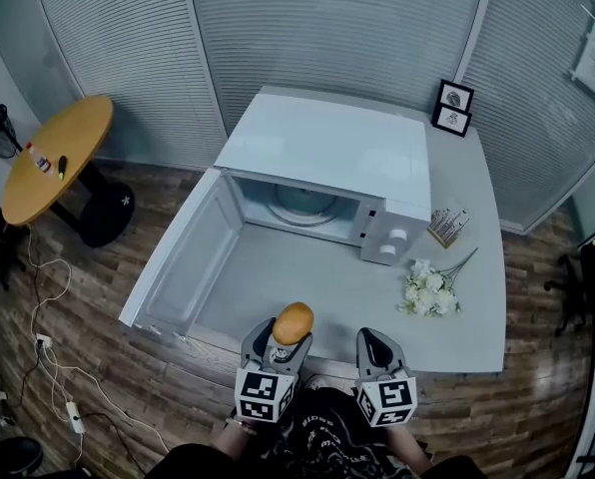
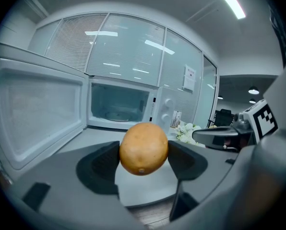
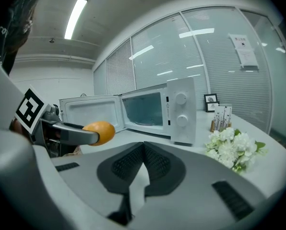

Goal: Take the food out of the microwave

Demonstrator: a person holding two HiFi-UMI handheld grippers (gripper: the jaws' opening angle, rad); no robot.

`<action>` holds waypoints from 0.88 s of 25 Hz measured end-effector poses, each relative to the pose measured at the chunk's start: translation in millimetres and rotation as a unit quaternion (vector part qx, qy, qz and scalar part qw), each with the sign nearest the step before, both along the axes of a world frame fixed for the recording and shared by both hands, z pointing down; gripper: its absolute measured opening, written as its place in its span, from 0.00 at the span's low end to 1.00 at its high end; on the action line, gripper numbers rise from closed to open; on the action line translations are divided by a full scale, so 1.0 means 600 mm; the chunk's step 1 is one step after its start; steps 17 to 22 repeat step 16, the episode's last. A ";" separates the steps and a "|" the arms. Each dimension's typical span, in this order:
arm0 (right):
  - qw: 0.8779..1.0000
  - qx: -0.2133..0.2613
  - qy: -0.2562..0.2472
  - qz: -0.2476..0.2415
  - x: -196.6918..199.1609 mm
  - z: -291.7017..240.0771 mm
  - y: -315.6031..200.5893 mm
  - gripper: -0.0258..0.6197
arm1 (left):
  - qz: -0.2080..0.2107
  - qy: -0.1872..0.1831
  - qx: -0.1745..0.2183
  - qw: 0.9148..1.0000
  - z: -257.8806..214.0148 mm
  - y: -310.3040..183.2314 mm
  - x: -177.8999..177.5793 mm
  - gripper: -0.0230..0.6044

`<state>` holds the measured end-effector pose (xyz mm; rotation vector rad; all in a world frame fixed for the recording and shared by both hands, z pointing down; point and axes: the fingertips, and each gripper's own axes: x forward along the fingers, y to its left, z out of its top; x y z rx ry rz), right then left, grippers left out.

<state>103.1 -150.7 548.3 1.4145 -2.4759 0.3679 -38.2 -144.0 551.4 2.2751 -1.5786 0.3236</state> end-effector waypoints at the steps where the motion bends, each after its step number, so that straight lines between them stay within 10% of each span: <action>1: 1.000 0.001 0.000 -0.002 -0.001 0.000 0.001 0.04 | 0.000 0.000 0.000 1.000 0.000 0.001 0.001 0.55; 22: 1.000 -0.003 -0.006 -0.006 -0.004 0.001 0.016 0.04 | 0.000 -0.002 -0.002 1.000 0.003 0.018 0.002 0.55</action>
